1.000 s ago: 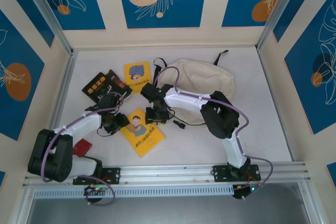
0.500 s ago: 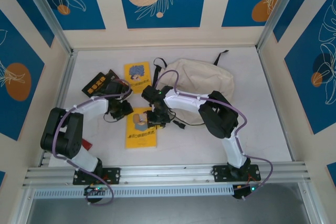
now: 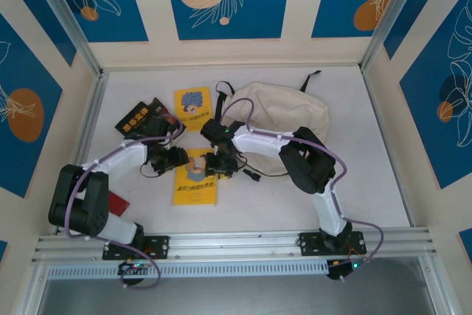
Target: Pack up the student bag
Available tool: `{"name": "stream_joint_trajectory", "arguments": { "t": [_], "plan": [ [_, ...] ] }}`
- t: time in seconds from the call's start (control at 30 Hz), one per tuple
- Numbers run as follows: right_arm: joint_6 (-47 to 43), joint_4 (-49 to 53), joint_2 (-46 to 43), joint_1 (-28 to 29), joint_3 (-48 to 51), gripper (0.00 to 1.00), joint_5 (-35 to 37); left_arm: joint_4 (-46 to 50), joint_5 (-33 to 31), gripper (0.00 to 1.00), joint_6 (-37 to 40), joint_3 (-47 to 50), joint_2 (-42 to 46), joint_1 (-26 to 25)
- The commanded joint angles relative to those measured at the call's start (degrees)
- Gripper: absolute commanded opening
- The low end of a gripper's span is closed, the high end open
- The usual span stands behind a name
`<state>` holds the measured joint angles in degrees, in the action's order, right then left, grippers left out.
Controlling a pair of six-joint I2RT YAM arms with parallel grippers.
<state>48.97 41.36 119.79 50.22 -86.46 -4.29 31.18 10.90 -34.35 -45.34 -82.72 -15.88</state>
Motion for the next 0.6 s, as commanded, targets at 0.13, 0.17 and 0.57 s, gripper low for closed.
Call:
{"name": "stream_joint_trajectory", "arguments": {
  "t": [0.13, 0.17, 0.57],
  "plan": [
    [2.9, -0.1, 0.0, -1.3, 0.5, 0.34, 3.2, 3.5, 4.7, 0.66, 1.8, 3.0, 2.7, 0.4],
    [3.0, 0.0, 0.3, -1.3, 0.4, 0.34, 3.3, 2.9, 5.5, 0.66, 1.8, 3.1, 2.1, 0.4],
    [3.3, -0.9, 1.3, -1.2, 1.4, 0.31, 1.5, 1.3, 8.4, 0.61, 3.8, 2.8, -2.6, 0.1]
  ]
}}
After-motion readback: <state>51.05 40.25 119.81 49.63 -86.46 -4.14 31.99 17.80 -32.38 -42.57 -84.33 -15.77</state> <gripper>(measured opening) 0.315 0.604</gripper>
